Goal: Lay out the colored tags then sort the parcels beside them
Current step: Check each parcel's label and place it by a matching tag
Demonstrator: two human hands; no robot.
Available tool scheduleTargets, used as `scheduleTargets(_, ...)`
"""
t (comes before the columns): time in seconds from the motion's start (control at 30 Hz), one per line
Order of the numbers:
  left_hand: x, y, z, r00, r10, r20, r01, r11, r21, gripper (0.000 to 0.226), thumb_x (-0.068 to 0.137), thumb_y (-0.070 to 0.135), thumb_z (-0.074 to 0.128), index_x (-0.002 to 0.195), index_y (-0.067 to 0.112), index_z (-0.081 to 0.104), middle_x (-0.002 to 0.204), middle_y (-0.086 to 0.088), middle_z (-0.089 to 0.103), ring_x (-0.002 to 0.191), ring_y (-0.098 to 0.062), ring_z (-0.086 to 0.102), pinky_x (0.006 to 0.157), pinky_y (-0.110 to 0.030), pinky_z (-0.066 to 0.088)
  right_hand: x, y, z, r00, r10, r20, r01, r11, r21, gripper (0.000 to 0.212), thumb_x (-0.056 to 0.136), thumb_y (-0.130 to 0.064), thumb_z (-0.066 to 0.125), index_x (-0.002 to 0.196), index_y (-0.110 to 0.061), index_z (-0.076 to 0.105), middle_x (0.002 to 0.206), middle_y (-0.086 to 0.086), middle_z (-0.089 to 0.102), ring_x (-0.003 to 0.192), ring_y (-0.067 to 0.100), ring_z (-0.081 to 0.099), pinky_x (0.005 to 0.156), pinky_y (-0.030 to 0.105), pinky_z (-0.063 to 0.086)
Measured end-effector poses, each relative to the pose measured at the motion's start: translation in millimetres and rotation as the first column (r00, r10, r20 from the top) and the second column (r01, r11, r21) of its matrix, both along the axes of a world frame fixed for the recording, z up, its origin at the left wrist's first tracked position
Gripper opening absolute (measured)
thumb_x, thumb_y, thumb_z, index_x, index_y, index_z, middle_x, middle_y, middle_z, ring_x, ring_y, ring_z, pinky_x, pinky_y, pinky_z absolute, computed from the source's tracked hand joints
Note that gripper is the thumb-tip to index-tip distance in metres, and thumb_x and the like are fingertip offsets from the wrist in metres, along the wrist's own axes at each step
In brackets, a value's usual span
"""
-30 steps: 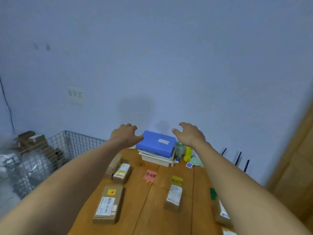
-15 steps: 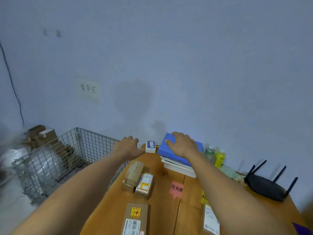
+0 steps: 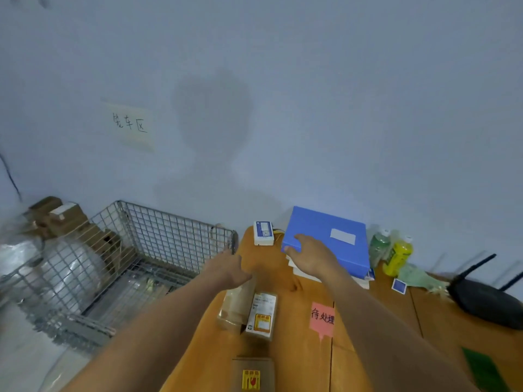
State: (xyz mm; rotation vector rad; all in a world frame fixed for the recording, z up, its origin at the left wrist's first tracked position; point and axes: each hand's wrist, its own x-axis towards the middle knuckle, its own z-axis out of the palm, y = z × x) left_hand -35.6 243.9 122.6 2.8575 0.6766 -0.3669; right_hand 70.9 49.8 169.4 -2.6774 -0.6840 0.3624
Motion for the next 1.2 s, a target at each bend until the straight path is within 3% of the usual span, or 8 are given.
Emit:
scheduleTargets(0.3,14,37,-60,0.988,-0.142,-0.066,0.133,0.983,-0.125,0.051,0.095,0.049,0.052,0.135,0.018,0.059,0.138,-0.008,0.055,0.127,-0.03,0.053,0.104,-0.046,0.046,-26,61,-37,0.984,-0.166,-0.068,0.169,0.984,0.049,0.06,0.103,-0.049,0.044,0.155,-0.021,0.034,0.16,0.005,0.038,0.147,0.028,0.035,0.116,0.045,0.032)
scheduleTargets(0.5,-5,27,-135,0.995,-0.007,-0.097,-0.019,0.965,-0.263,0.06,0.086,0.058,0.054,0.133,0.021,0.053,0.132,-0.006,0.06,0.117,-0.028,0.058,0.098,-0.048,0.05,-50,80,-80,0.96,-0.235,-0.15,0.235,0.972,-0.017,0.06,0.1,-0.049,0.049,0.153,-0.025,0.035,0.158,0.001,0.041,0.144,0.026,0.039,0.114,0.046,0.036)
scheduleTargets(0.63,-15,22,-160,0.996,-0.037,-0.085,0.017,0.974,-0.224,0.08,0.087,0.063,0.059,0.15,0.025,0.029,0.154,-0.011,0.036,0.136,-0.033,0.043,0.105,-0.052,0.041,-50,75,-114,0.938,-0.295,-0.183,0.298,0.954,-0.009,0.065,0.097,-0.054,0.051,0.154,-0.028,0.033,0.161,0.0,0.037,0.147,0.025,0.036,0.117,0.05,0.034)
scheduleTargets(0.77,-18,23,-169,0.997,0.078,0.004,-0.073,0.953,-0.293,0.077,0.083,0.059,0.071,0.141,0.027,0.032,0.146,-0.009,0.039,0.128,-0.03,0.049,0.099,-0.045,0.047,-64,70,-140,0.93,-0.32,-0.182,0.315,0.948,-0.056,0.065,0.097,-0.057,0.047,0.153,-0.027,0.037,0.158,-0.001,0.042,0.144,0.024,0.041,0.114,0.046,0.036)
scheduleTargets(0.9,-15,24,-167,0.975,0.201,0.093,-0.145,0.897,-0.418,0.073,0.079,0.041,0.08,0.134,0.019,0.038,0.136,-0.008,0.046,0.119,-0.027,0.054,0.092,-0.036,0.053,-74,59,-161,0.902,-0.333,-0.273,0.349,0.937,0.01,0.058,0.09,-0.062,0.052,0.141,-0.035,0.048,0.14,-0.004,0.059,0.124,0.018,0.059,0.103,0.045,0.05)
scheduleTargets(1.0,-8,38,-149,0.938,0.329,0.111,-0.17,0.715,-0.678,0.061,0.079,0.04,0.081,0.123,0.018,0.046,0.117,-0.003,0.06,0.1,-0.021,0.064,0.07,-0.026,0.054,-82,61,-149,0.895,-0.321,-0.31,0.357,0.932,0.067,0.058,0.091,-0.059,0.054,0.144,-0.037,0.045,0.146,-0.003,0.055,0.127,0.019,0.057,0.107,0.044,0.048)
scheduleTargets(1.1,-8,56,-113,0.908,0.42,0.018,-0.088,0.231,-0.969,0.054,0.089,0.037,0.074,0.131,0.017,0.047,0.115,-0.008,0.069,0.096,-0.025,0.072,0.079,-0.039,0.062,-84,70,-121,0.888,-0.33,-0.32,0.387,0.912,0.136,0.061,0.096,-0.056,0.051,0.15,-0.029,0.042,0.152,-0.001,0.049,0.136,0.023,0.048,0.11,0.043,0.041)
scheduleTargets(1.2,-17,71,-66,0.927,0.371,-0.06,0.007,-0.177,-0.984,0.046,0.095,0.033,0.063,0.134,0.011,0.055,0.123,-0.02,0.07,0.105,-0.034,0.073,0.093,-0.046,0.06,-83,87,-79,0.811,-0.359,-0.462,0.531,0.784,0.323,0.052,0.1,-0.051,0.048,0.142,-0.022,0.049,0.136,-0.001,0.058,0.118,0.019,0.056,0.099,0.04,0.049)
